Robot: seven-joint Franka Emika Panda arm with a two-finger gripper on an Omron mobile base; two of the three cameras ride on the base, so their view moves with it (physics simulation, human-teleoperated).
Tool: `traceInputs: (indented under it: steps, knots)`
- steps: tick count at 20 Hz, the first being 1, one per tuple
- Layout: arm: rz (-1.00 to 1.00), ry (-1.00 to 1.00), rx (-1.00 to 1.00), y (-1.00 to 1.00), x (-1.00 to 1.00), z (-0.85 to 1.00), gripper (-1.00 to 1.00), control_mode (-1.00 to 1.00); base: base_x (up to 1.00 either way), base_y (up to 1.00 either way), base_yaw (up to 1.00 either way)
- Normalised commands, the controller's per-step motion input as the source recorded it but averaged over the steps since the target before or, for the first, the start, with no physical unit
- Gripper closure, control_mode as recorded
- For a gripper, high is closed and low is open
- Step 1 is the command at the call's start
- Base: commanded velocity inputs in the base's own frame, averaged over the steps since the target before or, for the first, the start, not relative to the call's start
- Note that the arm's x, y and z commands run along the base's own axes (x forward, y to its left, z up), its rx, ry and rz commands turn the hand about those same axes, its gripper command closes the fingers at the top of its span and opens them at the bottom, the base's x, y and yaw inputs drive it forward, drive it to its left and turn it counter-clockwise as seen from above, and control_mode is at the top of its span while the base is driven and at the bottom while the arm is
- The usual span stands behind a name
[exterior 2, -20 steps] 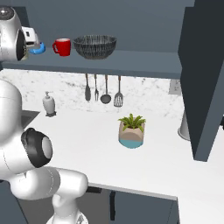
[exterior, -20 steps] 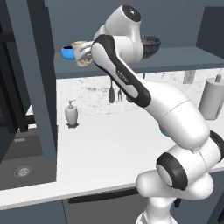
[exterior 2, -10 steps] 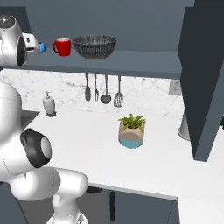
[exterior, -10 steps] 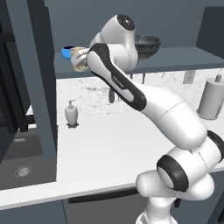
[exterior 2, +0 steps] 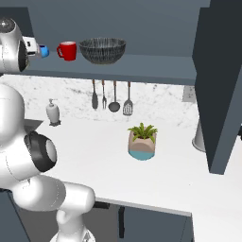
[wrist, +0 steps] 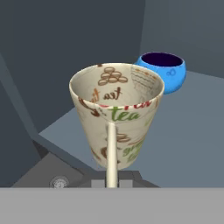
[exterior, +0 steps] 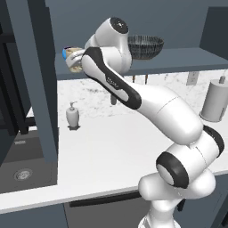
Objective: Gather all objects into one cabinet and sort the glasses and bowls to opposite sides.
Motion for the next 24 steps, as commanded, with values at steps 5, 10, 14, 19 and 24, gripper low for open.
traceInputs:
  steps: [5,10,14,19,24]
  knots:
    - [0.0,0.0,0.0,0.14,0.22,0.0,1.0,-1.0,0.0,0.0,0.0]
    - [0.0,0.0,0.0,0.02,0.29,0.0,1.0,-1.0,0.0,0.0,0.0]
    - [0.0,0.0,0.0,0.0,0.22,-0.03,1.0,-1.0,0.0,0.0,0.0]
    - [0.0,0.0,0.0,0.0,0.1,-0.13,1.0,-1.0,0.0,0.0,0.0]
    - [0.0,0.0,0.0,0.03,0.03,-0.09,-1.0,-1.0,0.0,0.0,0.0]
